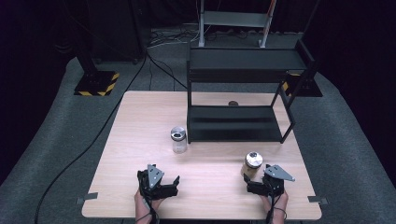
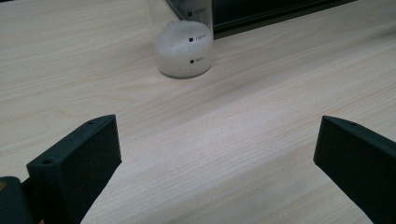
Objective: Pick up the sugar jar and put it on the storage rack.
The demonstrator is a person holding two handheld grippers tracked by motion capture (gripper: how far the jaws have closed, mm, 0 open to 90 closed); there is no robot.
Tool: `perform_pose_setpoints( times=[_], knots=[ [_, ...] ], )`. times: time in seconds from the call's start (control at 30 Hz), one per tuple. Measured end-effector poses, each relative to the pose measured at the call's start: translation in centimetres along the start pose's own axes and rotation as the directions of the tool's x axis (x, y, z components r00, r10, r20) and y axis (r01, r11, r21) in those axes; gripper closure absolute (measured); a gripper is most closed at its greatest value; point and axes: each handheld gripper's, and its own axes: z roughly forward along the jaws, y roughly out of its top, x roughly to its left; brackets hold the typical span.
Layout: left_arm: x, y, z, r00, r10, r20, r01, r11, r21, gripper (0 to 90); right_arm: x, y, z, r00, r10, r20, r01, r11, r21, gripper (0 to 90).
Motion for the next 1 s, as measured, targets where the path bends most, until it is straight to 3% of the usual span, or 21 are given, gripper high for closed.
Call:
perform_pose_setpoints(
  times=[0.6, 1.0],
  knots=[
    [0.8, 1.9, 2.6, 0.9999, -0.002, 0.017, 0.002, 0.9999, 0.013, 0.0, 0.2, 0.0, 0.0, 1.0, -0.005, 0.005, 0.005, 1.0, 0.001, 0.0],
    [2.5, 4.4, 5.0, 0.9988, -0.011, 0.048, 0.01, 0.9999, 0.004, 0.0, 0.1, 0.0, 0.0, 1.0, -0.002, 0.005, 0.002, 1.0, 0.003, 0.0]
  ],
)
